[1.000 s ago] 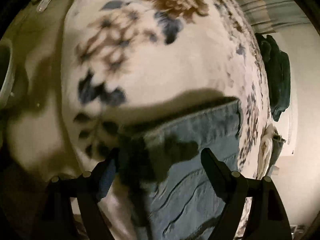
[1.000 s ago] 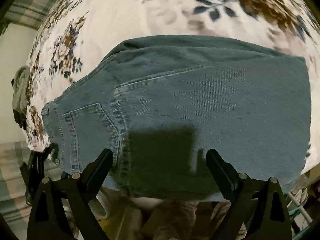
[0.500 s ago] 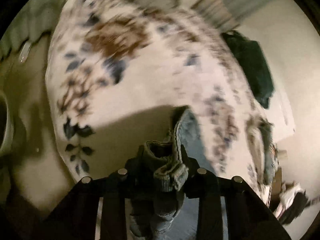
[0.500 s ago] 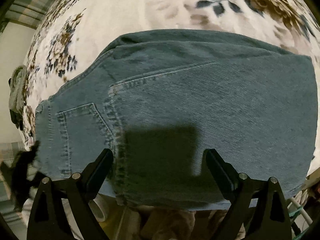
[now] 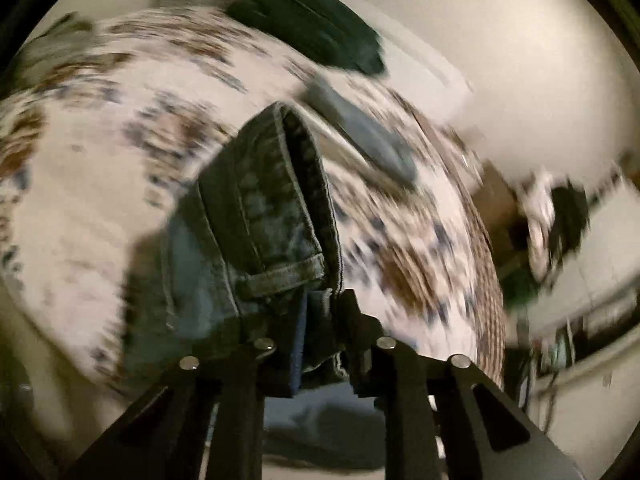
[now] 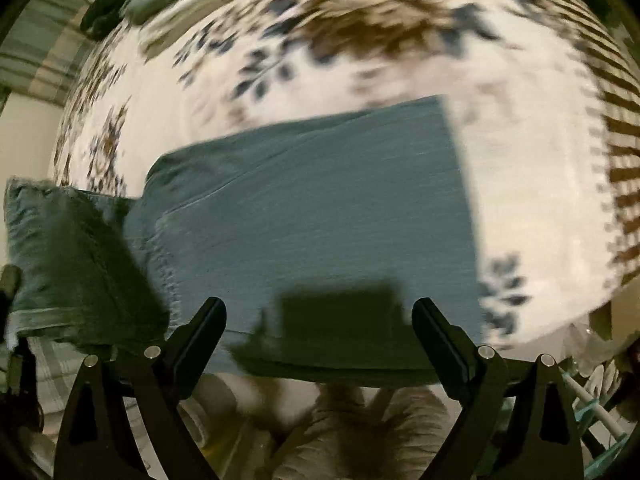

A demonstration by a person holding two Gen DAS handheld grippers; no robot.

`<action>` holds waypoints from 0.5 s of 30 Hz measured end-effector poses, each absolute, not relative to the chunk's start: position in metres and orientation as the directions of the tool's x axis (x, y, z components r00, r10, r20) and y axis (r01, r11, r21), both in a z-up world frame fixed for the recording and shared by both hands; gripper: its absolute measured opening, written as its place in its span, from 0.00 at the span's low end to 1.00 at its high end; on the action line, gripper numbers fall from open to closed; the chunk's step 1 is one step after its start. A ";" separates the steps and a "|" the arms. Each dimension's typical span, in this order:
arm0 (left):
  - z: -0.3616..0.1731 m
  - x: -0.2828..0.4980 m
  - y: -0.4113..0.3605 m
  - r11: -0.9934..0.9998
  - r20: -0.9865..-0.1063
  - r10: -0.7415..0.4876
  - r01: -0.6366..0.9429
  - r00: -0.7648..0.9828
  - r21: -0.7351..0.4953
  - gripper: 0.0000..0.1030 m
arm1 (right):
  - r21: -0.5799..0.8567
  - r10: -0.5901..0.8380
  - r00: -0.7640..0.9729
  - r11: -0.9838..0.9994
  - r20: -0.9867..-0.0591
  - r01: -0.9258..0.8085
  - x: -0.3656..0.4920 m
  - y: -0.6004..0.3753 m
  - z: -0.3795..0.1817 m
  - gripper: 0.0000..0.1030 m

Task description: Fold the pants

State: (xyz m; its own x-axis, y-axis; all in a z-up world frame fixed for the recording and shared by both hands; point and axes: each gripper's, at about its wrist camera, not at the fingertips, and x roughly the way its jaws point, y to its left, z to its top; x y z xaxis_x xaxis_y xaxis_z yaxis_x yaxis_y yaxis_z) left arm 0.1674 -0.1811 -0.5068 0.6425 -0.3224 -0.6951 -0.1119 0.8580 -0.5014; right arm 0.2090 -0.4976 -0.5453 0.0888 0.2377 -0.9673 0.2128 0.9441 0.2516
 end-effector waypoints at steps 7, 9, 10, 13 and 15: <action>-0.561 0.182 -0.253 0.889 -0.819 -0.395 -0.051 0.416 -0.455 0.07 | 0.261 0.239 0.112 0.921 -0.965 0.288 0.205 -0.564 -0.544 0.93; -0.559 0.180 -0.251 0.898 -0.851 -0.370 -0.090 0.374 -0.431 0.08 | 0.290 0.266 0.120 0.914 -0.956 0.284 0.208 -0.571 -0.544 0.93; -0.555 0.177 -0.248 0.905 -0.863 -0.351 -0.106 0.363 -0.413 0.10 | 0.315 0.291 0.126 0.907 -0.948 0.278 0.211 -0.571 -0.545 0.93; -0.550 0.164 -0.227 0.931 -0.906 -0.251 -0.171 0.340 -0.322 0.39 | 0.409 0.391 0.120 0.879 -0.912 0.243 0.225 -0.564 -0.550 0.93; -0.552 0.162 -0.204 0.940 -0.931 -0.156 -0.239 0.330 -0.242 0.71 | 0.471 0.461 0.095 0.860 -0.882 0.196 0.240 -0.547 -0.558 0.93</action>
State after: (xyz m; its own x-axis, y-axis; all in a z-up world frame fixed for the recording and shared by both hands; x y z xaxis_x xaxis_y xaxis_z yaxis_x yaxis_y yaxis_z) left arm 0.1622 -0.2037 -0.5517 0.3297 -0.1560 -0.9311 -0.2392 0.9403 -0.2423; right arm 0.2405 -0.5470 -0.5578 0.0951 0.4609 -0.8824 0.1956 0.8604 0.4705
